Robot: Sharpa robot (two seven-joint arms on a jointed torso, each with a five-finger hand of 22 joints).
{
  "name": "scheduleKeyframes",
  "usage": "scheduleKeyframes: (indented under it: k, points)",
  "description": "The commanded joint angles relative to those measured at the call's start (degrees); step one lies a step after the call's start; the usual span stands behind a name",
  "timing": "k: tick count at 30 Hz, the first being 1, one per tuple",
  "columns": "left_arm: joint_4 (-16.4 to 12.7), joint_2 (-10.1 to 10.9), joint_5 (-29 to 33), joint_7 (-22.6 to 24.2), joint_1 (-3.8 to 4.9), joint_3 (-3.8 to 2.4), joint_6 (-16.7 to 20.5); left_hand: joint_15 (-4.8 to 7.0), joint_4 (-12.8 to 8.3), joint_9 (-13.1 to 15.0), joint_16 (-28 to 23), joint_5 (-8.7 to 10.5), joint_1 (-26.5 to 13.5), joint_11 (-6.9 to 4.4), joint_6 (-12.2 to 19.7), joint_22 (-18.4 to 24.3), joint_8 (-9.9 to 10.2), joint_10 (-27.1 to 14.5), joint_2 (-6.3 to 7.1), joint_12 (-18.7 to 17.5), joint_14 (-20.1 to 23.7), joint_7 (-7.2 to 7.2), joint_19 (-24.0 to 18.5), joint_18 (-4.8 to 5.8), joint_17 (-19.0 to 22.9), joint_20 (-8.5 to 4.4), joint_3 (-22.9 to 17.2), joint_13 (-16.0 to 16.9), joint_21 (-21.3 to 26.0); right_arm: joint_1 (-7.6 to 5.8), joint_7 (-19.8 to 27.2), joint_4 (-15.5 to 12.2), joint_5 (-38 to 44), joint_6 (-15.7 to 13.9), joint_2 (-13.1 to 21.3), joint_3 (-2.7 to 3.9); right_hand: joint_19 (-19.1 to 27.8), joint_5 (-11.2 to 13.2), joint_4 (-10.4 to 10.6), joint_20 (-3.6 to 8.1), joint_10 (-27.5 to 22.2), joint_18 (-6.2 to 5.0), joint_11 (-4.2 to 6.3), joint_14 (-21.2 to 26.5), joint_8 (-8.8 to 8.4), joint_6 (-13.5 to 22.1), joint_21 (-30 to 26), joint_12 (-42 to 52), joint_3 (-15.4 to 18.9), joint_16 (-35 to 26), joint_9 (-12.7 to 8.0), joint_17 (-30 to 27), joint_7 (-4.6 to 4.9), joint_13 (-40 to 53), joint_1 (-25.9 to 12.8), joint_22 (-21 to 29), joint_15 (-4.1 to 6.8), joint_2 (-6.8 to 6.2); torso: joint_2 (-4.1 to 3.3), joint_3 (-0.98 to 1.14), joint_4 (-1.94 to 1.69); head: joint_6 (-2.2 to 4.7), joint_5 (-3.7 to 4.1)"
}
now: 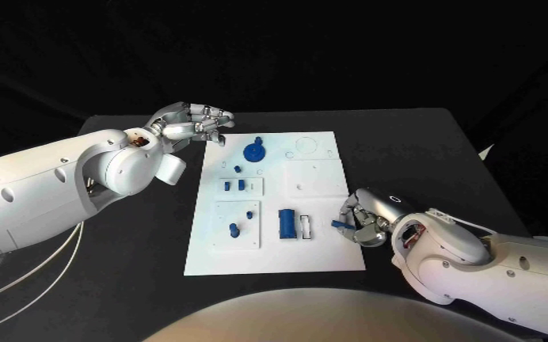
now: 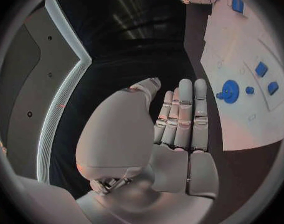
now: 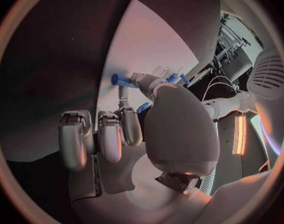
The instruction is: Assemble the parts on the task board
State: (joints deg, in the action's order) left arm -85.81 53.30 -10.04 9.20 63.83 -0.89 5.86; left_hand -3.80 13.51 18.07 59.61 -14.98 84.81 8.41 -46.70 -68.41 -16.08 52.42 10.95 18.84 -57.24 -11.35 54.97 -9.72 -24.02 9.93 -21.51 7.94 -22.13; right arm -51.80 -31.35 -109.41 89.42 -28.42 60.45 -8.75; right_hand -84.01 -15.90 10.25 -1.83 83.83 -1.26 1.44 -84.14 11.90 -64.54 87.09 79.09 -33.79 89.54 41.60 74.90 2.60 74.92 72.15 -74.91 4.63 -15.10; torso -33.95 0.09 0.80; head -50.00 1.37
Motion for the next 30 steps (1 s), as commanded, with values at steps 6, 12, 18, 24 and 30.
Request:
scheduleKeyframes:
  k: [6, 12, 18, 24, 30]
  points:
    - [-0.04, -0.28, 0.32, 0.51, 0.02, -0.04, -0.63, -0.30, 0.02, -0.08, -0.28, -0.04, -0.65, -0.13, 0.27, 0.05, -0.19, -0.35, 0.09, 0.33, 0.16, -0.06, 0.42, -0.60, 0.08, 0.16, -0.35, -0.09, 0.18, -1.03, 0.52, -1.28, -8.36, -3.22, -3.05, 0.16, -4.86, -0.22, -0.37, 0.47, 1.64, 0.68, 0.39, -5.79, 0.51, -0.11, 0.39, 0.59, -1.44, 0.33, 0.71, 14.79, -0.38, 8.53, -3.88, -14.32, 0.45, 0.27, -0.05, 0.03, -0.10, 0.00, 0.12]
    - [-0.11, -0.32, 0.34, 0.49, 0.02, -0.04, -0.73, -0.31, -0.09, -0.10, -0.28, -0.09, -0.73, -0.12, 0.28, 0.09, -0.28, -0.41, 0.05, 0.38, 0.17, -0.05, 0.43, -0.60, 0.09, 0.16, -0.48, -0.11, 0.21, -1.19, 0.71, -0.05, -13.73, -2.99, -5.16, 0.19, -4.91, 0.67, 0.39, 0.48, 2.26, 0.70, 0.40, -5.80, 0.90, -0.37, 0.50, 1.91, -2.20, 0.34, 1.15, 14.82, -0.43, 9.41, -8.42, -14.35, 0.46, 1.06, -0.05, -0.06, -0.06, 0.00, 0.03]
    - [-0.15, -0.26, 0.37, 0.47, 0.02, -0.03, -0.79, -0.31, -0.09, -0.10, -0.28, -0.10, -0.75, -0.12, 0.27, 0.09, -0.28, -0.41, 0.04, 0.38, 0.17, -0.06, 0.44, -0.60, 0.09, 0.16, -0.48, -0.11, 0.21, -1.17, 0.50, 1.38, -15.94, -1.33, -6.79, 0.19, -4.98, 1.66, 0.35, 0.52, 2.59, 0.74, 0.49, -5.83, 1.21, -0.77, 0.67, 2.65, -2.24, 0.39, 1.42, 14.93, -0.55, 9.91, -10.46, -14.40, 0.51, 0.94, -0.04, 0.02, -0.08, 0.00, -0.01]
    - [-0.23, -0.19, 0.38, 0.41, 0.02, -0.03, -0.87, -0.31, -0.09, -0.10, -0.28, -0.10, -0.75, -0.12, 0.27, 0.09, -0.28, -0.41, 0.04, 0.38, 0.17, -0.06, 0.44, -0.60, 0.09, 0.16, -0.48, -0.11, 0.21, -1.04, 0.31, 2.39, -17.49, -0.55, -7.98, 0.19, -4.93, 2.06, 0.37, 0.55, 2.72, 0.71, 0.53, -5.82, 1.35, -0.97, 0.56, 2.91, -2.20, 0.37, 1.52, 14.89, -0.61, 10.09, -11.17, -14.37, 0.55, 0.94, -0.10, 0.05, 0.05, 0.00, -0.16]
    - [-0.28, -0.16, 0.38, 0.36, 0.02, -0.03, -0.89, -0.31, -0.09, -0.10, -0.28, -0.10, -0.75, -0.12, 0.27, 0.09, -0.28, -0.41, 0.04, 0.38, 0.17, -0.06, 0.44, -0.60, 0.09, 0.16, -0.48, -0.11, 0.21, -1.00, 0.24, 2.86, -17.75, -0.35, -8.68, 0.19, -4.91, 2.36, 0.37, 0.57, 2.75, 0.70, 0.55, -5.82, 1.40, -1.04, 0.52, 2.99, -2.08, 0.37, 1.57, 14.90, -0.63, 10.15, -11.68, -14.35, 0.57, 0.81, -0.08, 0.08, 0.02, 0.00, -0.09]
